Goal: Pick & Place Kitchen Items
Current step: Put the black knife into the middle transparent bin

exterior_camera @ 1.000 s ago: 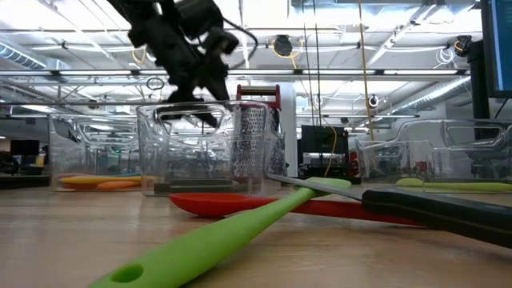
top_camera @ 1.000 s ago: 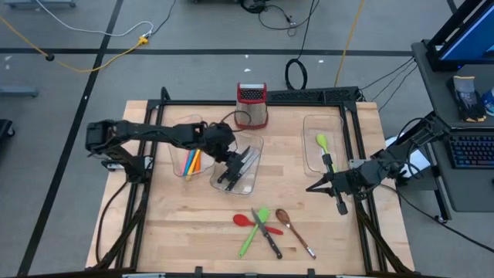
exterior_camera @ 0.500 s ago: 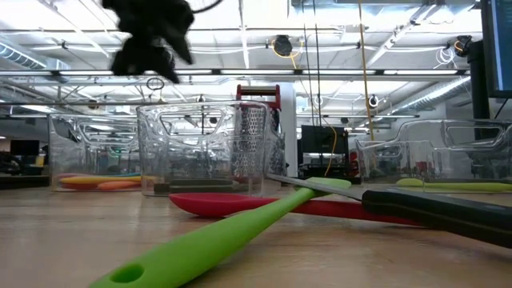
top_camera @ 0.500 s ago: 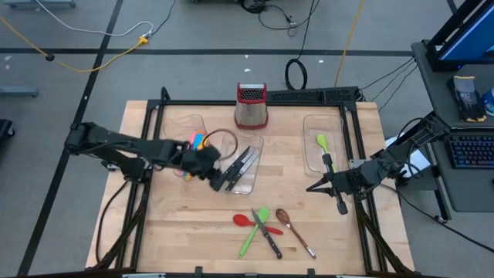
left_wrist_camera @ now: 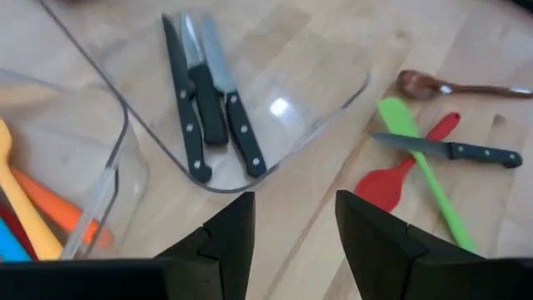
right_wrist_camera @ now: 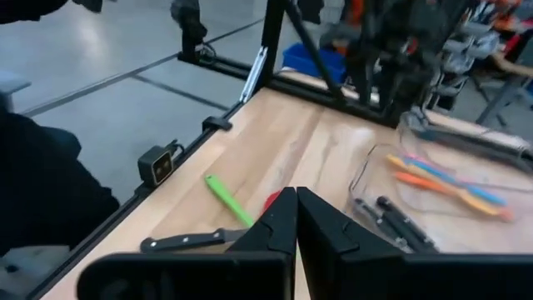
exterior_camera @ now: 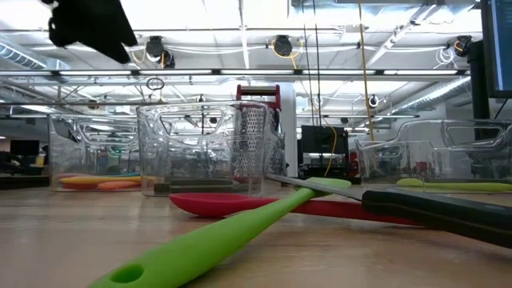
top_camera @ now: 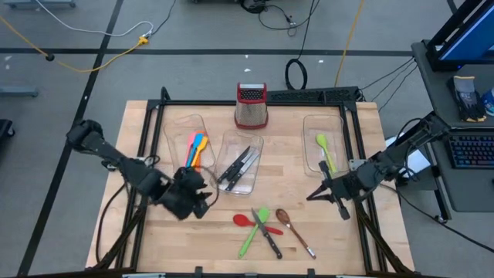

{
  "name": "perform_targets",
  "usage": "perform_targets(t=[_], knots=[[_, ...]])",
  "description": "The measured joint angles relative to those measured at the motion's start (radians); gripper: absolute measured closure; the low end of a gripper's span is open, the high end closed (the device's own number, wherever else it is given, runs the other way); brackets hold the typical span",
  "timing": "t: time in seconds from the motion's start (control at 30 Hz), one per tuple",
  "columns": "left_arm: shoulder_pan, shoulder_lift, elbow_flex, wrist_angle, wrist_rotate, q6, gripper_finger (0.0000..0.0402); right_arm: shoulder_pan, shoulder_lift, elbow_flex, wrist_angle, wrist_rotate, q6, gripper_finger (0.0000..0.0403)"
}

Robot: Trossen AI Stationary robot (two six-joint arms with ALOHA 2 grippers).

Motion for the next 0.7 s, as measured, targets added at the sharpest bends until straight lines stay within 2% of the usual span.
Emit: perform_targets(t=[0.2, 0.47, 0.57, 0.7], knots=[[-0.107, 0.000, 0.000, 0.000, -0.125, -0.026, 0.0232, 0.054, 0.112, 0.000, 0.031, 0.000, 0.064, 0.0403], [-0.152, 0.000, 0.000, -0.001, -0.175, -0.015, 0.0232, 0.116, 0.362, 0.031, 0.255, 0.004, 0.044, 0.0403], [-0.153, 0.000, -0.004, -0.001, -0.178, -0.007, 0.0232, 0.124, 0.471, 0.096, 0.241, 0.049, 0.045, 0.0400], [-0.145, -0.001, -0.051, 0.029, -0.173, -0.008, 0.0232, 0.129, 0.607, 0.226, 0.124, 0.112, 0.061, 0.0380]])
